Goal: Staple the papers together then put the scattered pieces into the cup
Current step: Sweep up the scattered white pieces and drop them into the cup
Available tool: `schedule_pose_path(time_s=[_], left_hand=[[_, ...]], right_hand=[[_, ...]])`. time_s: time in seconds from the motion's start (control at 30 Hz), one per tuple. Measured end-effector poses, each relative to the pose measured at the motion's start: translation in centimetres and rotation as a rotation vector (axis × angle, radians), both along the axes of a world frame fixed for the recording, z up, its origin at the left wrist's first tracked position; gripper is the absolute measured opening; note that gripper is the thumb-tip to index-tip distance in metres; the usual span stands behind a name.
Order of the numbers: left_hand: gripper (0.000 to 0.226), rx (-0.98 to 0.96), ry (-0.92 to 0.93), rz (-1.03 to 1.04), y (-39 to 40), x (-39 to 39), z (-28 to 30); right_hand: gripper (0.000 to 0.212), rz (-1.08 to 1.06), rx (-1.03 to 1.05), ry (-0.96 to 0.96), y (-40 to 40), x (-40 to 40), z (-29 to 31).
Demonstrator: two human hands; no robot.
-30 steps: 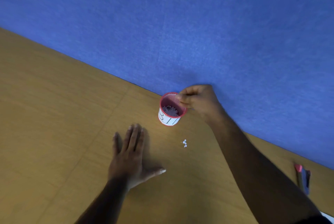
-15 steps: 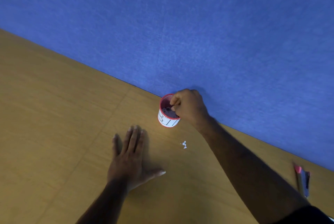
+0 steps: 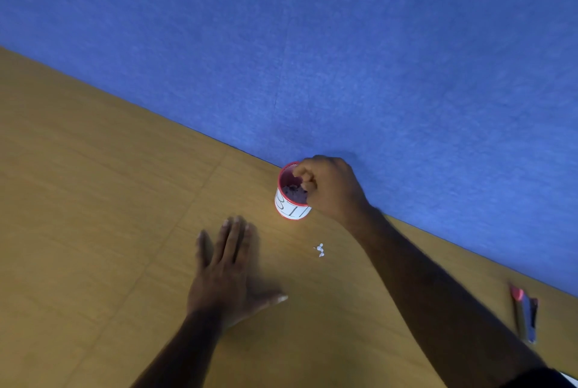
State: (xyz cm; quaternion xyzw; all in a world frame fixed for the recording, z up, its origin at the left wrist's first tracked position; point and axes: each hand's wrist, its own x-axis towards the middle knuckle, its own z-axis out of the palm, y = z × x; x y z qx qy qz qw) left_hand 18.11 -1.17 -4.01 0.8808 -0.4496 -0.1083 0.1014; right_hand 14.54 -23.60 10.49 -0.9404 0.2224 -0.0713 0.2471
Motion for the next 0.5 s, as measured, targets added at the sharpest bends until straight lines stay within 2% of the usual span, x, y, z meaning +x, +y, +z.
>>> schedule_pose_path(time_s=[0.13,0.2,0.27,0.33,0.43,0.5], left_hand=[[0.138,0.002,-0.003,-0.003,0.0,0.0,0.0],[0.138,-0.002,-0.003,-0.004,0.0,0.0,0.0],[0.137,-0.003,-0.005,-0.005,0.0,0.0,0.0],[0.137,-0.005,-0.008,-0.005,0.0,0.0,0.0],[0.138,-0.001,-0.009,-0.012,0.0,0.0,-0.1],[0.138,0.002,-0.006,-0.011,0.0,-0.1,0.0]], right_hand=[[0.03,0.034,-0.043,-0.052,-0.3,-1.1,-1.3],[0.011,-0.032,-0.107,-0.117,-0.5,-1.7,-2.2],[0.011,-0.123,-0.111,-0.223,-0.7,-2.5,-3.2],[0.005,-0.231,0.133,-0.283,-0.6,-3.0,-3.1],[0.021,-0.436,0.78,-0.309,-0.8,-3.6,-2.4],[0.03,-0.503,1.063,-0.331,-1.1,-3.9,-2.4]])
